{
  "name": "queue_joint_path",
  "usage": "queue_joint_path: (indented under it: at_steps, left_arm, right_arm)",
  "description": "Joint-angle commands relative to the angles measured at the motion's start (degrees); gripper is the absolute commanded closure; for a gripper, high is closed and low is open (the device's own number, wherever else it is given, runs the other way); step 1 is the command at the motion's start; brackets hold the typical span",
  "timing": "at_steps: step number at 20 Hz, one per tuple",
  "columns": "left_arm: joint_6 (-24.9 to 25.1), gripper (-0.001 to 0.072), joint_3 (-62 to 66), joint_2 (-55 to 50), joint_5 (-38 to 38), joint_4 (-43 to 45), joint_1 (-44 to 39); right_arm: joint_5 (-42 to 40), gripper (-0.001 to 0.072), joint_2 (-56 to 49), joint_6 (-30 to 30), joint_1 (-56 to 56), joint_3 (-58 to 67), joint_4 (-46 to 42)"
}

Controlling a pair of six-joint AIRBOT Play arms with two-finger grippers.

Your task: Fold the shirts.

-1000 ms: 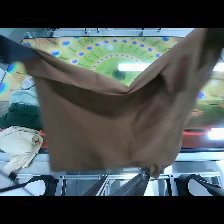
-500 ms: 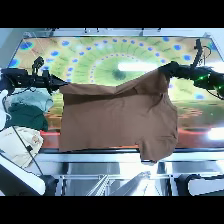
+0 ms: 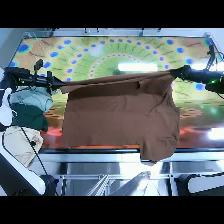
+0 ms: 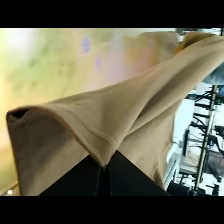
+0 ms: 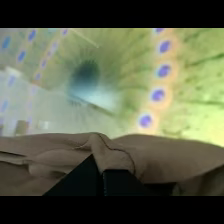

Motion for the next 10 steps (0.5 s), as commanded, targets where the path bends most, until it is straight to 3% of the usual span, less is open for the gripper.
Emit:
queue_joint_path:
  at_steps: [1,6,10]
  left_arm:
    - [-0.7,0.0701,-2.3,-0.3,0.0,4.0,-1.2]
    - [-0.4,0.0702,-5.3,-0.3,2.1,8.6,-2.6]
    - [-0.6,0.0702,-5.5,-0.3,1.8,11.0,-3.5]
  right_arm:
    - [2.9,0.0697,-0.2,0.5,-0.8,-3.2,-3.0]
    - [6.0,0.0697,-0.2,5.2,-1.3,-7.7,-14.7]
    - [5.7,0.0696,-0.5,5.6,-1.2,-9.7,-16.7]
